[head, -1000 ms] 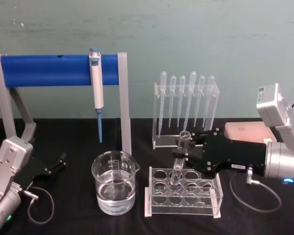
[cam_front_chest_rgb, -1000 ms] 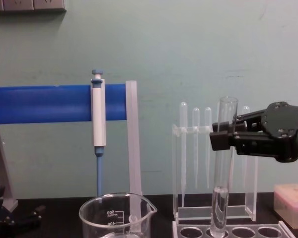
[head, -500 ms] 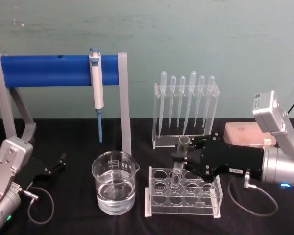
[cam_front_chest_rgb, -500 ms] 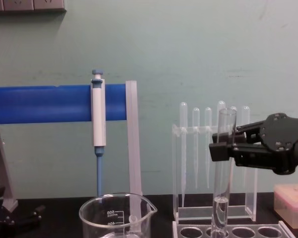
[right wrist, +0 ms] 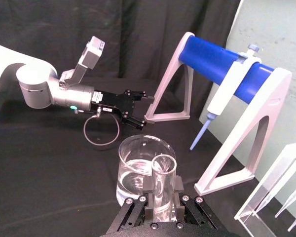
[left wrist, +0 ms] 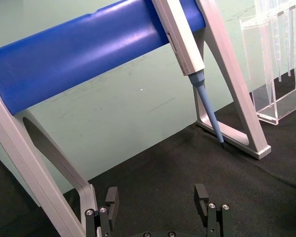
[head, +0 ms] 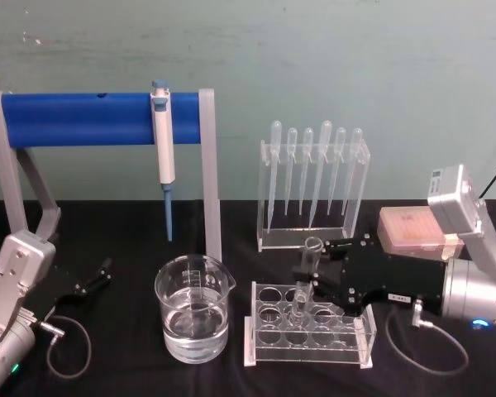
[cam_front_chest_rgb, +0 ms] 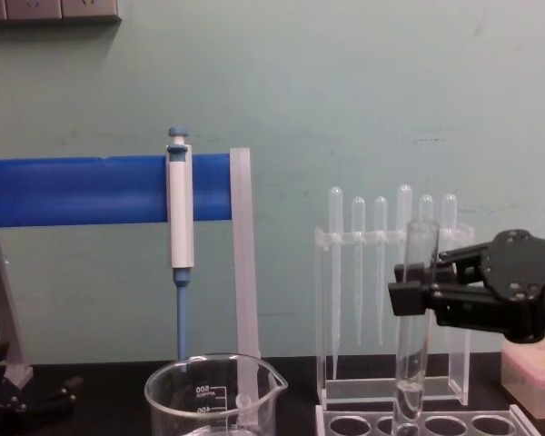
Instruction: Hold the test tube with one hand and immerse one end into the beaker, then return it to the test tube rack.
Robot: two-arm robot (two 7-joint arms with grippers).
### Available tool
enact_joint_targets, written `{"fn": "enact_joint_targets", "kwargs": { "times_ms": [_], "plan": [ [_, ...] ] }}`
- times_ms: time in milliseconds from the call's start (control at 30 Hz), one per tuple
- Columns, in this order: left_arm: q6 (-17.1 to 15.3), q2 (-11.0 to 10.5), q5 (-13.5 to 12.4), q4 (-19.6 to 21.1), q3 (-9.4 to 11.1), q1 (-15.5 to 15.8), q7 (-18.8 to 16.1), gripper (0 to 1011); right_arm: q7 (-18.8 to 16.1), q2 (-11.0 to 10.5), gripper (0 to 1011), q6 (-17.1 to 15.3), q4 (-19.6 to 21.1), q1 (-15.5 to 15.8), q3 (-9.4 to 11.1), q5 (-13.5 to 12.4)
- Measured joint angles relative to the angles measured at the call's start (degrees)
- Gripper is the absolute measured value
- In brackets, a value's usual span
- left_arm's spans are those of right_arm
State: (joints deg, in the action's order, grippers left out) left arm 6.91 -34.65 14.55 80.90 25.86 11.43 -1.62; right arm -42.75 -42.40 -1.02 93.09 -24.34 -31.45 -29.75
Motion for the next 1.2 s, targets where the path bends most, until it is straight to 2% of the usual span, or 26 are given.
{"fn": "enact_joint_targets", "kwargs": {
  "times_ms": [633,1200],
  "plan": [
    [0.00,0.00,0.00,0.00,0.00,0.00,0.00,1000,-0.43,1.33,226,1.94,-2.33,2.07,0.42,0.37],
    [0.00,0.00,0.00,0.00,0.00,0.00,0.00,1000,0.13,1.30,226,2.09,-2.20,3.29,1.05,1.43]
  ]
}}
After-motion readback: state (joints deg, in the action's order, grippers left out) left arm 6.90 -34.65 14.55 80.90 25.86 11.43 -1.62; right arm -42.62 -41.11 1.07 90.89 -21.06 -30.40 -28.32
